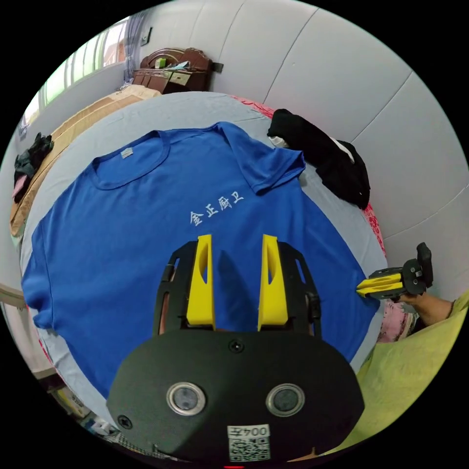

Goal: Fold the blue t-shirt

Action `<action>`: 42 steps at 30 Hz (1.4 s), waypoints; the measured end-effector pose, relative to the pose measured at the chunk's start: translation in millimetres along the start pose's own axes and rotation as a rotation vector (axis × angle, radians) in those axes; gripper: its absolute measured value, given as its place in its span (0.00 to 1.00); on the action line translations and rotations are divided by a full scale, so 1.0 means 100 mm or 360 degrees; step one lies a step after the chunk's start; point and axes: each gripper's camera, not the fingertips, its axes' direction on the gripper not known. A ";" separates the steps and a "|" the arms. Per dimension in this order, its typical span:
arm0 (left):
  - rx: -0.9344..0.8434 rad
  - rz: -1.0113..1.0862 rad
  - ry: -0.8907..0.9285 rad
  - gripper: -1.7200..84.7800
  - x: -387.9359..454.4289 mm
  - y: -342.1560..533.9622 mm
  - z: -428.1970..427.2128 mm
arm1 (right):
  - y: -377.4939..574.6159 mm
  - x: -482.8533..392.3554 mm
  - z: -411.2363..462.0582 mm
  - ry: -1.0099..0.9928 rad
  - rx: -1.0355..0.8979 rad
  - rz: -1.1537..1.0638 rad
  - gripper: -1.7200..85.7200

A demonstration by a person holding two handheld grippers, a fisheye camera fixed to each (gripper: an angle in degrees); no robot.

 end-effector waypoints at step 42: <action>-0.0084 0.0949 -0.0487 0.13 1.48 -0.86 0.36 | -1.74 1.96 -0.02 -0.0143 0.0749 0.0661 0.08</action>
